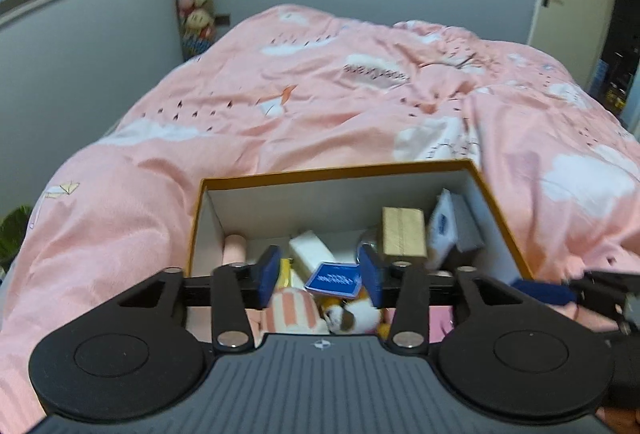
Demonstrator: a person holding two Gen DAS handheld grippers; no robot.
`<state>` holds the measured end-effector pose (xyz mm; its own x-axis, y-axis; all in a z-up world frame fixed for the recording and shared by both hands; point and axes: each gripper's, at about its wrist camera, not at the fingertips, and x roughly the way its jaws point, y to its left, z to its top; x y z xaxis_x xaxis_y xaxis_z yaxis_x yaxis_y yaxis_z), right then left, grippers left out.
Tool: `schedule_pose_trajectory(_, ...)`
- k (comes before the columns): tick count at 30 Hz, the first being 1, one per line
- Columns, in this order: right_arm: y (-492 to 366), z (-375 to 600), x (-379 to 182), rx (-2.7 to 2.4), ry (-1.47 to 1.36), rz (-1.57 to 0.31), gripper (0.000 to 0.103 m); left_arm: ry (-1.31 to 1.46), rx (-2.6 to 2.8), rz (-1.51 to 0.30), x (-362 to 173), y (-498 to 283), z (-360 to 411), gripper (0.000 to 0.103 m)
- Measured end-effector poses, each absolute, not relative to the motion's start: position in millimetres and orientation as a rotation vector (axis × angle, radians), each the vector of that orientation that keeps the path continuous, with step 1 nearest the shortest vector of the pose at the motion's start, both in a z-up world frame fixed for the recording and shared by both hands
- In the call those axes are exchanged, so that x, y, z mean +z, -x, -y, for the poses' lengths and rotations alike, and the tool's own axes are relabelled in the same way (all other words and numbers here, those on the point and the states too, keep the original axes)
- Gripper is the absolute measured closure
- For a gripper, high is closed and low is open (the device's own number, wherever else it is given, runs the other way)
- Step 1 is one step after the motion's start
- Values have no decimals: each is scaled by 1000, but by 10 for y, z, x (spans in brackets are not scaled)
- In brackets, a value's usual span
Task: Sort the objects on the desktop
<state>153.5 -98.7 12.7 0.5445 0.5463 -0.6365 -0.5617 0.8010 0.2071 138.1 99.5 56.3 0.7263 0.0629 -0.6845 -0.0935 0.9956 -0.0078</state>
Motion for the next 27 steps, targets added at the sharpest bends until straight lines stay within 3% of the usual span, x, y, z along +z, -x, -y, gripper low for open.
schedule_pose_trajectory(12,-1216,1230,-37,554,3,-581,27,12,181,-662,126,-961,-552,28)
schedule_pose_trajectory(27,-1149,1232,-167,571,13,-533,21,-23,292,-655,-138,-868,-459,25)
